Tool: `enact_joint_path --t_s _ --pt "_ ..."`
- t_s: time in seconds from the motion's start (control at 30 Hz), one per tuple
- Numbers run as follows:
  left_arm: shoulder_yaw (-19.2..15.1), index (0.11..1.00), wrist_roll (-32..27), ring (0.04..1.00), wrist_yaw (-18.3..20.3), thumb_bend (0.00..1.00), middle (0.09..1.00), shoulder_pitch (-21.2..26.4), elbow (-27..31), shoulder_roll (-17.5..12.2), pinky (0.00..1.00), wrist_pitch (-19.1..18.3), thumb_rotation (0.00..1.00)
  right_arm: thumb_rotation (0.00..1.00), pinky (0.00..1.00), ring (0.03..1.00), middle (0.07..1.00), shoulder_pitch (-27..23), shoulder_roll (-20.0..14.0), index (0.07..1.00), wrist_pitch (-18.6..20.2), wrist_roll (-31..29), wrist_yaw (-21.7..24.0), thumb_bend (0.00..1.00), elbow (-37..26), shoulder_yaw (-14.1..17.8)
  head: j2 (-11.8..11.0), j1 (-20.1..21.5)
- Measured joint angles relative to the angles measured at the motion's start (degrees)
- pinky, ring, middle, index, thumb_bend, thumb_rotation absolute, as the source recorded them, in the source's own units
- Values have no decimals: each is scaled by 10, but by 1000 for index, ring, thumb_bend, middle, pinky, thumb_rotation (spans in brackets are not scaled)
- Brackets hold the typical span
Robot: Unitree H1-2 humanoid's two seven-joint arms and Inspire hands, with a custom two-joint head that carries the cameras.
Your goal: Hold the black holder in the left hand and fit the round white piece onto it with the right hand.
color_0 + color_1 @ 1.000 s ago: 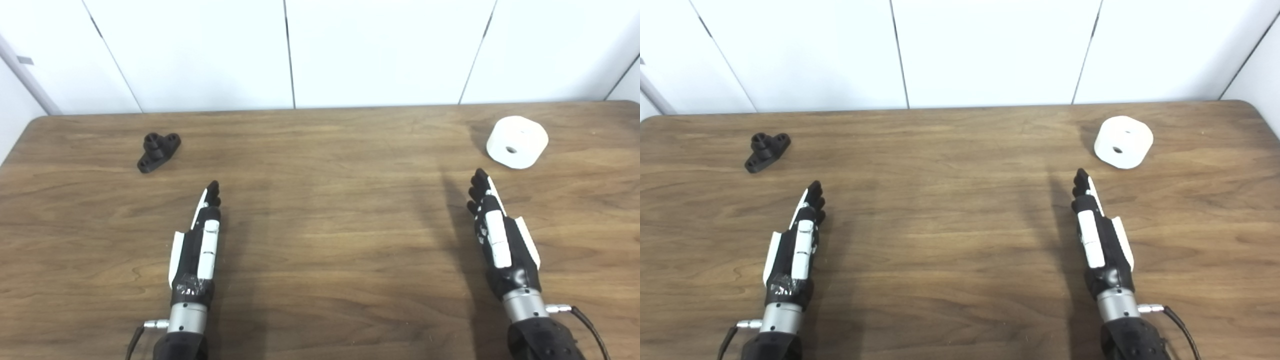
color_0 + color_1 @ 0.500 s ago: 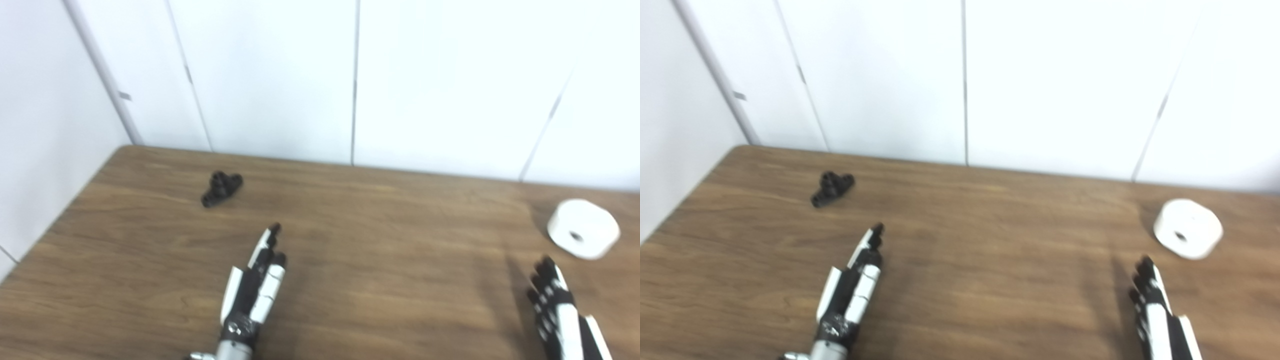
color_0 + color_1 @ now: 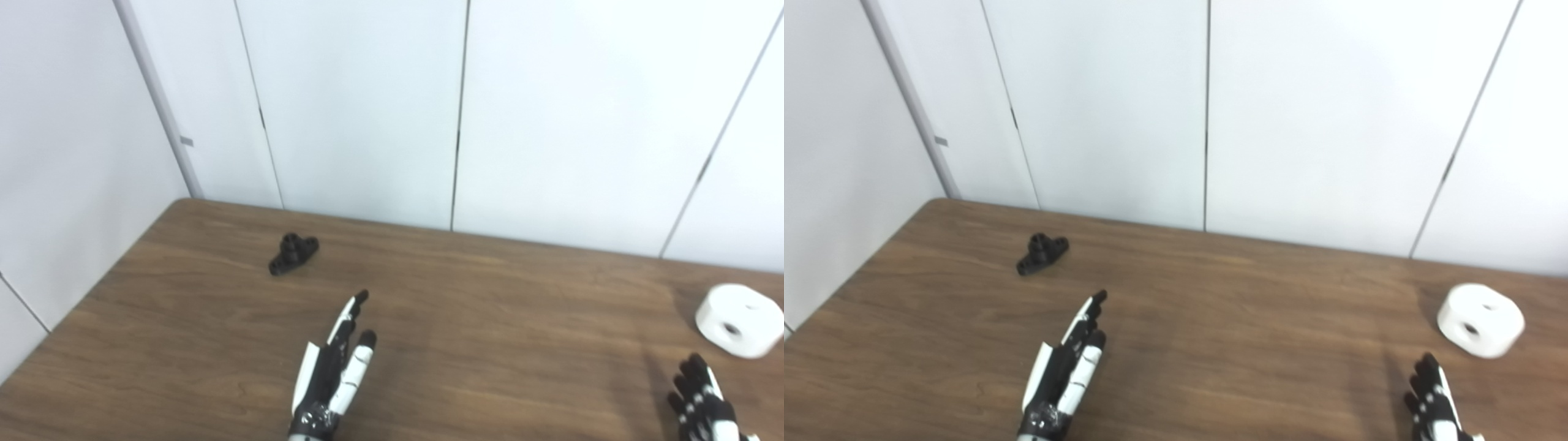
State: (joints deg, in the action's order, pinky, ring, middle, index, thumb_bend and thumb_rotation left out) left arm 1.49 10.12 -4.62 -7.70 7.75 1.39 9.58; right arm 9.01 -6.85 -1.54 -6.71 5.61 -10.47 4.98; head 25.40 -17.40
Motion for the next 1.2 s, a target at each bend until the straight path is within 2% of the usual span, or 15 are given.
enact_joint_path --t_s 0.17,0.27,0.37,0.47,0.53,0.7,0.87,1.0,1.2 --pt "0 985 3 1000 0 569 1000 1 -2 1 1000 4 842 1000 1000 1000 1000 -1 0 1000 -1 1 1 635 1 0 -1 -1" --pt "0 979 10 1000 -1 603 1000 1 -2 2 1000 1 741 1000 1000 1000 1000 -2 -1 1000 -1 1 1 660 2 0 -1 1" --pt "-3 979 21 1000 -4 679 1000 1 3 4 1000 -18 547 1000 1000 1000 1000 -2 -1 1000 0 1 1 668 2 0 2 0" --pt "-2 963 33 1000 1 746 1000 -2 16 -2 1000 -49 408 1000 1000 1000 1000 -4 -1 1000 1 1 2 674 2 -1 4 3" --pt "-2 940 43 1000 8 780 1000 -12 32 -10 1000 -72 361 1000 1000 1000 1000 -5 -2 1000 1 1 2 686 2 -1 4 3" --pt "-28 938 90 1000 13 856 1000 -3 80 -59 1000 -131 331 1000 1000 1000 1000 -5 -3 1000 2 1 2 692 3 1 8 5" --pt "-60 907 129 1000 16 925 992 27 109 -116 1000 -164 325 1000 1000 1000 1000 -5 -5 1000 -1 1 1 704 5 1 8 5" --pt "-75 894 143 1000 26 976 994 55 111 -139 1000 -202 377 1000 1000 1000 1000 -6 -5 1000 0 1 1 714 5 1 12 7" --pt "-91 896 145 1000 39 989 1000 67 110 -169 1000 -235 351 1000 1000 1000 1000 -6 -5 1000 1 1 1 716 5 1 16 7"
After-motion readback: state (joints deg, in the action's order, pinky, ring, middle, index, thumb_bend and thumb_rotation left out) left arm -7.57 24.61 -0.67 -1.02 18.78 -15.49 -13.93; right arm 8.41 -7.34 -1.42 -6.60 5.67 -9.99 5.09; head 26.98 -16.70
